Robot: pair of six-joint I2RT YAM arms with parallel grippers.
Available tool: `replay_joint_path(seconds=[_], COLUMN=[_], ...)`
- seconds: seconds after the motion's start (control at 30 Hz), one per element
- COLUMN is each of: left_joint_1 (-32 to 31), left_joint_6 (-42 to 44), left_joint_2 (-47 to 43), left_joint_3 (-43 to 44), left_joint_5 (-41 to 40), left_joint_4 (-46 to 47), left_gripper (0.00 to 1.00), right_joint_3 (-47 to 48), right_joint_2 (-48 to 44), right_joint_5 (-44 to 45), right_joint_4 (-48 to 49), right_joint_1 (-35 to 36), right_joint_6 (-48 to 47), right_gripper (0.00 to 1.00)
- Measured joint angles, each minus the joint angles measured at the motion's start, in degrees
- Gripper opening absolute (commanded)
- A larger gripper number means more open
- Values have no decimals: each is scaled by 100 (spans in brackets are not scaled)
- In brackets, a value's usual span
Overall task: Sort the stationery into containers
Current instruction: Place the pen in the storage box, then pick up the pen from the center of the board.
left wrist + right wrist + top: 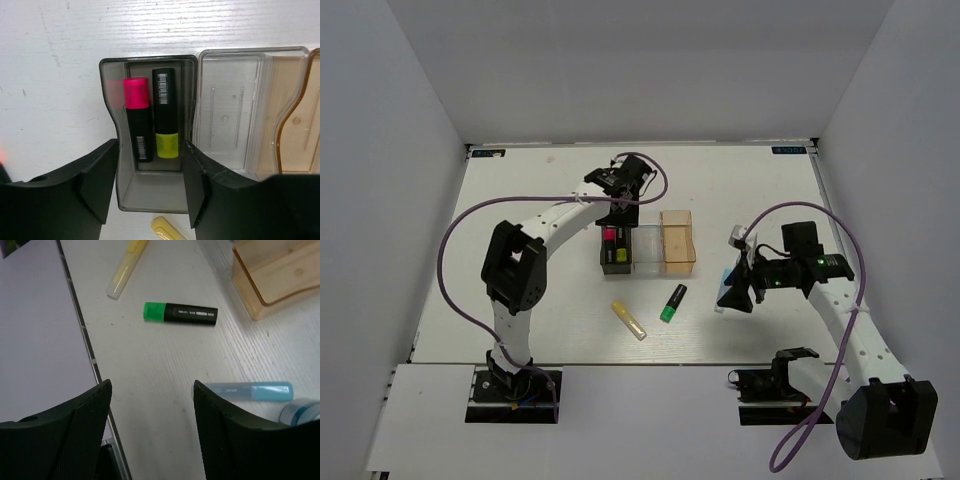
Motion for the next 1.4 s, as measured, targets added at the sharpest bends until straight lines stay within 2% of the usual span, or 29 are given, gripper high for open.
replay_joint_path(seconds=[0.07,0.1,0.13,0.2,0.27,0.3,0.4,0.47,0.6,0.77,0.83,1.13,1.4], left_joint_1=[0,0,0,0,31,61,435,942,2111,3600,3982,4511,4603], left_joint_6=[-4,-26,-59,-111,-179,-254,-474,-592,-660,-527,-479,-444,-422], left_joint_2=[-24,-70,-175,-627,-1351,-1836,-3432,-4389,-5600,-5932,-5943,-5928,-5925], left_joint_3=[42,31,-81,-577,-1255,-1711,-2900,-3512,-4470,-5195,-5421,-5709,-5737], left_joint_5=[11,28,44,59,57,63,57,15,68,715,920,1762,2011], left_joint_4=[0,-11,48,116,140,219,52,-98,-273,-289,-262,127,378], left_gripper=[55,42,36,32,41,63,88,88,89,89,89,89,89], right_joint_3=[-4,-7,-9,-11,63,173,732,938,973,1639,1749,2096,2096], right_joint_2=[15,15,26,125,496,761,1803,2258,2533,3362,3539,4223,4649], right_joint_5=[-234,-382,-507,-654,-658,-612,-297,-13,562,1025,1217,1963,2422], right_joint_4=[-170,-273,-409,-688,-1106,-1333,-1932,-1904,-1672,-1545,-1320,-859,-424], right_joint_1=[13,24,44,105,264,365,756,1043,1635,2229,2393,3034,3342], right_joint_6=[-756,-1285,-1794,-3150,-4640,-5193,-6332,-6771,-7230,-7442,-7482,-7510,-7250], right_gripper=[67,67,67,67,64,64,64,64,63,63,63,61,57])
